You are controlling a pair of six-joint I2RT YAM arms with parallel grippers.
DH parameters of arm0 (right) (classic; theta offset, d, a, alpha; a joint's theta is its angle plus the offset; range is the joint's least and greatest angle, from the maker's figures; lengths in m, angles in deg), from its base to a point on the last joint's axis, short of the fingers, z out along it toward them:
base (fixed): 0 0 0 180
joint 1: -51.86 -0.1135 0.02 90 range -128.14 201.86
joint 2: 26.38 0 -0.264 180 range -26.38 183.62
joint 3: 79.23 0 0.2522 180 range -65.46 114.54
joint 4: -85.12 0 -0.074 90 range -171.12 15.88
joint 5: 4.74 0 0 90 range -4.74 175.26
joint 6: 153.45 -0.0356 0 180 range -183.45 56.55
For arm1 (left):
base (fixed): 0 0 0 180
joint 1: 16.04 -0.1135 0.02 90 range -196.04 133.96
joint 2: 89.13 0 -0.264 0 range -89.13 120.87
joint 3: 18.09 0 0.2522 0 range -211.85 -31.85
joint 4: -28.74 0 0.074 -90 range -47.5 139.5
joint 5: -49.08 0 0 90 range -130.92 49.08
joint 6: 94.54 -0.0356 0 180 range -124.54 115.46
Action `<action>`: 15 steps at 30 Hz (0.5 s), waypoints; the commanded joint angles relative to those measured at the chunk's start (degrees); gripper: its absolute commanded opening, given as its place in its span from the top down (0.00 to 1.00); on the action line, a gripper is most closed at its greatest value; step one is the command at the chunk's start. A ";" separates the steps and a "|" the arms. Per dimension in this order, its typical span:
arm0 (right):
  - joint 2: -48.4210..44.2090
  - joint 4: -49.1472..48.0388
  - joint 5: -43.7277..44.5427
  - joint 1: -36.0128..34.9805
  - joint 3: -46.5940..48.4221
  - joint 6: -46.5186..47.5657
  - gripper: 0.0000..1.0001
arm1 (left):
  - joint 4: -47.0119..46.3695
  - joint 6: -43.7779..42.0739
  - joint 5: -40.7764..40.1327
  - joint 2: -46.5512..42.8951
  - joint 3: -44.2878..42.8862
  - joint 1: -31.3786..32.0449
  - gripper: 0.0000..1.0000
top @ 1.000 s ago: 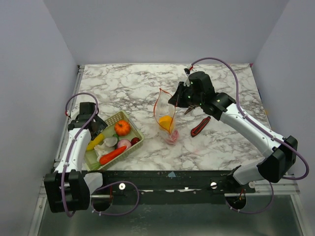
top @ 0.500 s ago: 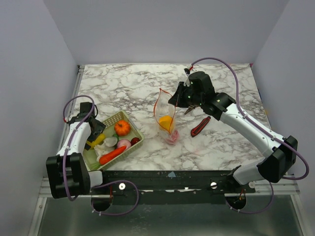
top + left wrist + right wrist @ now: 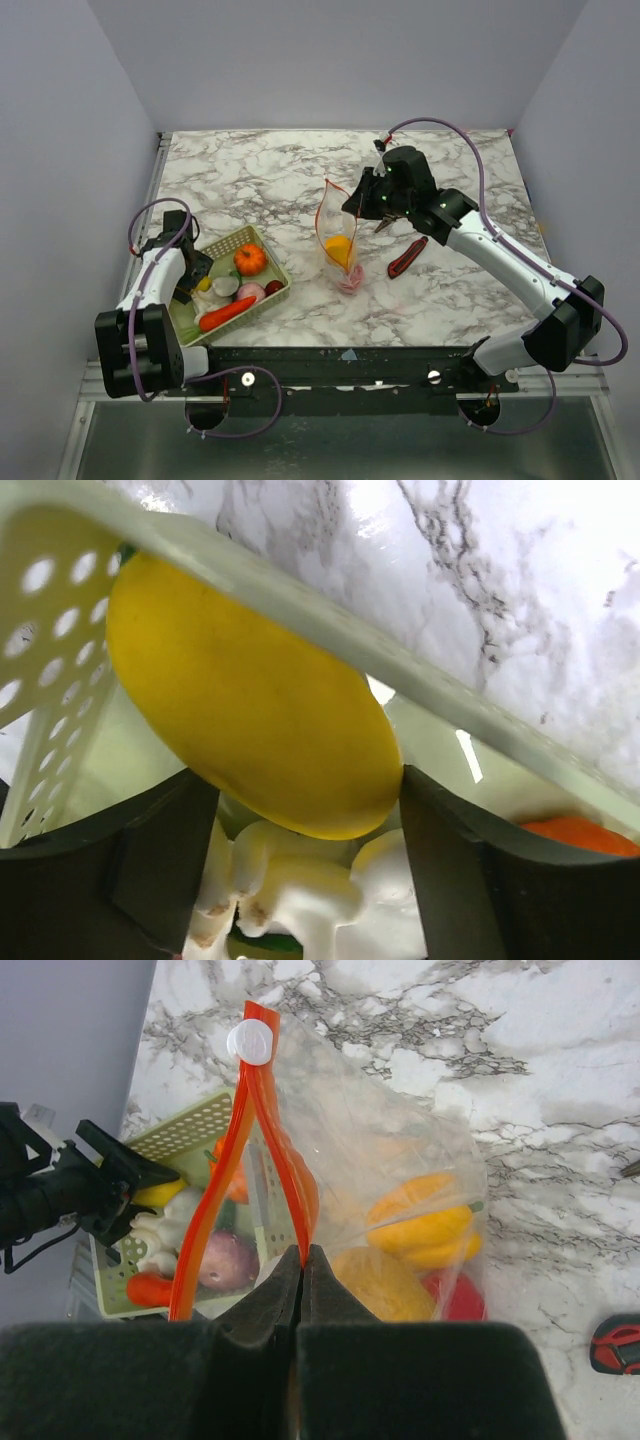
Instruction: Place the food in the zip-top bag and seal the zipper
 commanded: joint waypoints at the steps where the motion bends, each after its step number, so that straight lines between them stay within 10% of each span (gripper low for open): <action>1: -0.79 -0.42 -0.80 -0.06 -0.28 0.53 1.00 | 0.62 0.27 2.27 -5.45 0.47 -0.48 0.30; 15: -0.24 -1.29 -1.10 -0.08 -0.56 0.04 1.00 | 2.58 -0.21 9.49 -22.81 -0.70 -0.27 0.41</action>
